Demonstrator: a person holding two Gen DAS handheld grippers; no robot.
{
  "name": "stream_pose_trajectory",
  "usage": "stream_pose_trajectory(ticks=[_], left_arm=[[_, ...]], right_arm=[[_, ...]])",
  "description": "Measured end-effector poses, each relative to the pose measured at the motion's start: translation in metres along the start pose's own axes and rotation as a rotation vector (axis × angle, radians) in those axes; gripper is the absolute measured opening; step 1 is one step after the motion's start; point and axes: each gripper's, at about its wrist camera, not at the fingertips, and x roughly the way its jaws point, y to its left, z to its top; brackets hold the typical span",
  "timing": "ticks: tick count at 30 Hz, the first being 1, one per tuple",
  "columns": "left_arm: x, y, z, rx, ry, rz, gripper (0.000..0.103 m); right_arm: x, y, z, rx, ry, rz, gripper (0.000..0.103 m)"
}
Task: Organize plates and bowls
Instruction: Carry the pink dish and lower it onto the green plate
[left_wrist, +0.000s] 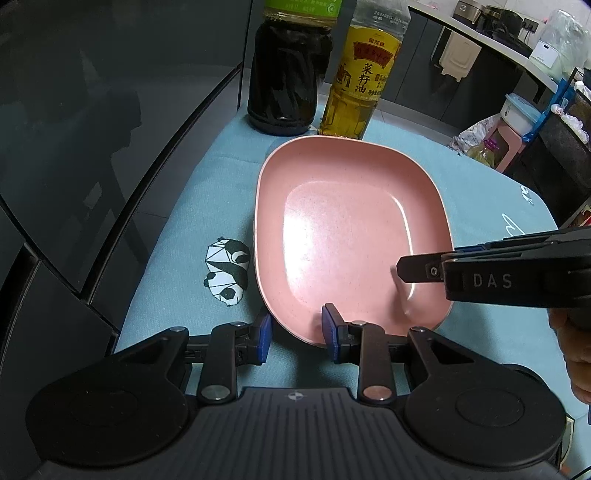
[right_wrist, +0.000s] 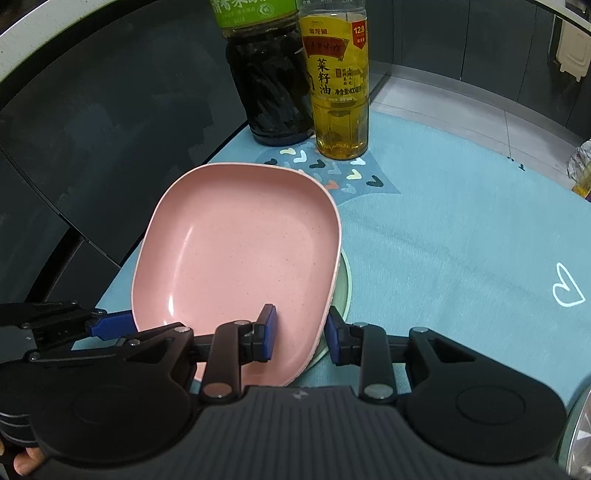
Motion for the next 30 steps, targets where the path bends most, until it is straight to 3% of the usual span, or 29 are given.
stream_pose_trajectory(ticks=[30], left_arm=[[-0.019, 0.002, -0.003, -0.012, -0.049, -0.002, 0.031]], right_arm=[[-0.023, -0.026, -0.008, 0.093, -0.045, 0.019, 0.025]])
